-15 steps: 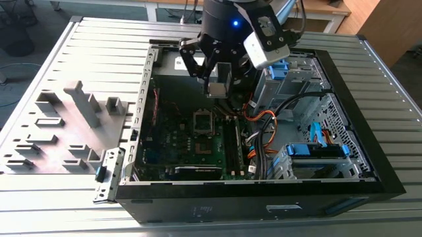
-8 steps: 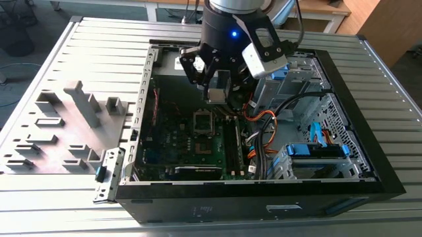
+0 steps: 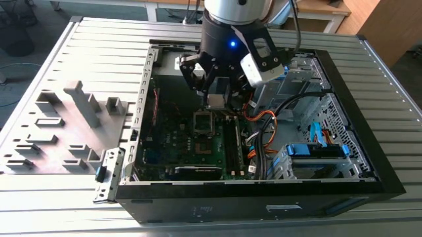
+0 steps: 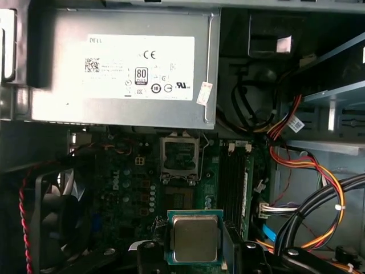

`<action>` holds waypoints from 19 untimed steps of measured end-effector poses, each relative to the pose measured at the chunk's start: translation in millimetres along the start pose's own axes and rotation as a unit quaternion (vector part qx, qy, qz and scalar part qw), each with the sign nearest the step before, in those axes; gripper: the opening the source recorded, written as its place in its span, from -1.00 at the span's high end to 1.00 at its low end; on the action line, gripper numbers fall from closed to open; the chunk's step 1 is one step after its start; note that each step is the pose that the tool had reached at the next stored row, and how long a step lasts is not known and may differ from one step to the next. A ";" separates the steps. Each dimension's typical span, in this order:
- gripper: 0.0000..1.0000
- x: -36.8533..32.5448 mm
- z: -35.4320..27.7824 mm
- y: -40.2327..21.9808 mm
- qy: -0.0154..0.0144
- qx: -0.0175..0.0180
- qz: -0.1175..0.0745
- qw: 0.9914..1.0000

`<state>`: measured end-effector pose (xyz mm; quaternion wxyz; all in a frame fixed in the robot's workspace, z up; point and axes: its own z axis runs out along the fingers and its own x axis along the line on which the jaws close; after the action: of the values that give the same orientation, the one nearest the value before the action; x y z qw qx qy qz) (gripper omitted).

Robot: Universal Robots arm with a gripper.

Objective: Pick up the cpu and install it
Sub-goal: 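Pick up the cpu and move it towards the insertion slot, then place the cpu into insertion slot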

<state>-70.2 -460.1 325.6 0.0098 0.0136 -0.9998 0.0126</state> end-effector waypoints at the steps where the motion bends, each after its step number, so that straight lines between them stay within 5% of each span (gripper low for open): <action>1: 0.06 0.0 1.9 -0.6 0.000 0.000 0.000 1.000; 7: 0.06 -0.1 11.6 -3.0 0.000 -0.001 0.000 1.000; 19: 0.06 -0.1 12.4 -2.9 0.000 -0.001 0.000 1.000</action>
<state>-70.3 -463.3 313.3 0.0098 0.0136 -0.9998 0.0120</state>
